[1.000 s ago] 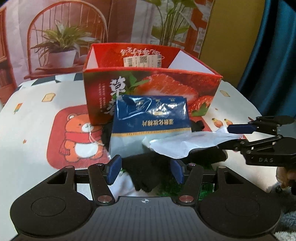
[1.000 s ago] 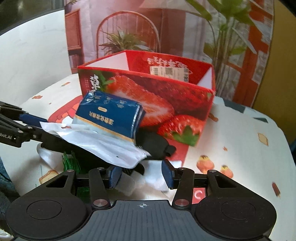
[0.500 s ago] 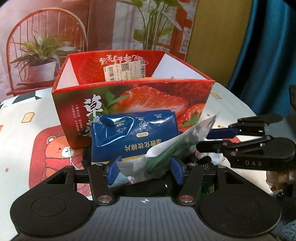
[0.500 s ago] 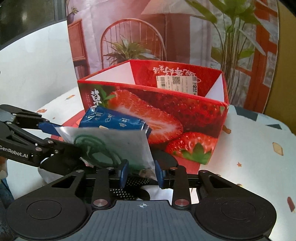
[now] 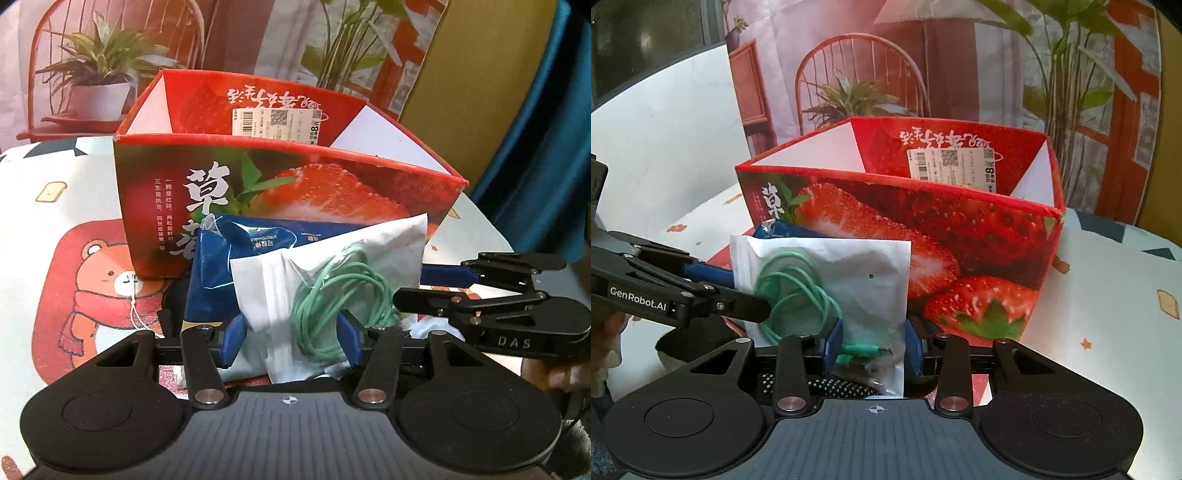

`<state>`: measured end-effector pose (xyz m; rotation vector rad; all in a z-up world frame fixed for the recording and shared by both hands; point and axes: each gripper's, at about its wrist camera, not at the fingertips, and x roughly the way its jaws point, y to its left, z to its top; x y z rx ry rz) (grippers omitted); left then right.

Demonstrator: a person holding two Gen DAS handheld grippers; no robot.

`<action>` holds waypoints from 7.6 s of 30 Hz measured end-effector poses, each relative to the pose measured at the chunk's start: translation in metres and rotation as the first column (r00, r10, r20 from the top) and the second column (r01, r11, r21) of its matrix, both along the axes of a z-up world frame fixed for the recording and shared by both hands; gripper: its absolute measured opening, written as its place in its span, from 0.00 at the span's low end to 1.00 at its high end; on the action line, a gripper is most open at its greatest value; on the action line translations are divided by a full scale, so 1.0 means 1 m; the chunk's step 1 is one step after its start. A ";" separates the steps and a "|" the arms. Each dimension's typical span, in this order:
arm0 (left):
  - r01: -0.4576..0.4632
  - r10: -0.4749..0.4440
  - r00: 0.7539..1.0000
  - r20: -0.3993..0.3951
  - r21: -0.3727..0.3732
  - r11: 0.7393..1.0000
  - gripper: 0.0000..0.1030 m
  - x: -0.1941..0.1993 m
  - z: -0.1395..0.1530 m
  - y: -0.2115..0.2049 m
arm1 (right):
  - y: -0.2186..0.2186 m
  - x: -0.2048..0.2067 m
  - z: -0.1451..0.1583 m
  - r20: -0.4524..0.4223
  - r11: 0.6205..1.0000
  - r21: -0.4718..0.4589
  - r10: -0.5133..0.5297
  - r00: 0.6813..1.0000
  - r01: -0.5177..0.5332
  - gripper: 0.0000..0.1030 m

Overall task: Organize soft objects
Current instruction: 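Close the left gripper on the white cable packet while the right gripper grasps it too, then lift the white cable packet with both grippers toward the red box, then lower the white packet into the red box and open both grippers, then move both grippers back to the pile toward the black glove, then close both grippers on the black glove with white dotted fingers, then lift the black glove with both grippers and carry it into the box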

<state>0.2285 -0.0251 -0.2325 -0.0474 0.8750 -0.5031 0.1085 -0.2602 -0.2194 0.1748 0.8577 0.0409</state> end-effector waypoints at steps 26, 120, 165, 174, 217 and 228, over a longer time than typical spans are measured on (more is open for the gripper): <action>-0.005 0.003 0.999 -0.045 -0.032 0.999 0.20 -0.001 0.000 -0.001 | 0.003 -0.001 -0.009 -0.036 0.994 0.092 -0.052 0.998 0.055 0.25; -0.089 0.089 0.996 -0.027 -0.015 0.996 0.53 -0.029 0.044 0.029 | 0.021 -0.019 0.037 0.004 0.979 0.059 -0.196 0.981 0.195 0.35; -0.128 0.123 0.975 -0.184 -0.014 0.992 0.36 -0.042 -0.007 0.033 | 0.017 -0.048 -0.001 -0.167 0.932 0.186 -0.283 0.944 0.312 0.45; -0.111 0.108 0.982 -0.154 -0.015 0.994 0.27 -0.045 -0.004 0.030 | 0.013 -0.050 -0.010 -0.172 0.909 0.245 -0.302 0.938 0.337 0.41; -0.071 0.083 0.970 0.229 -0.063 0.996 0.17 -0.002 0.106 0.017 | -0.019 0.028 0.080 0.175 0.940 0.300 -0.220 0.960 0.160 0.12; -0.118 0.120 0.992 0.033 -0.056 0.991 0.17 0.098 0.087 0.001 | -0.050 0.113 0.068 0.083 0.946 0.237 -0.246 0.966 0.220 0.12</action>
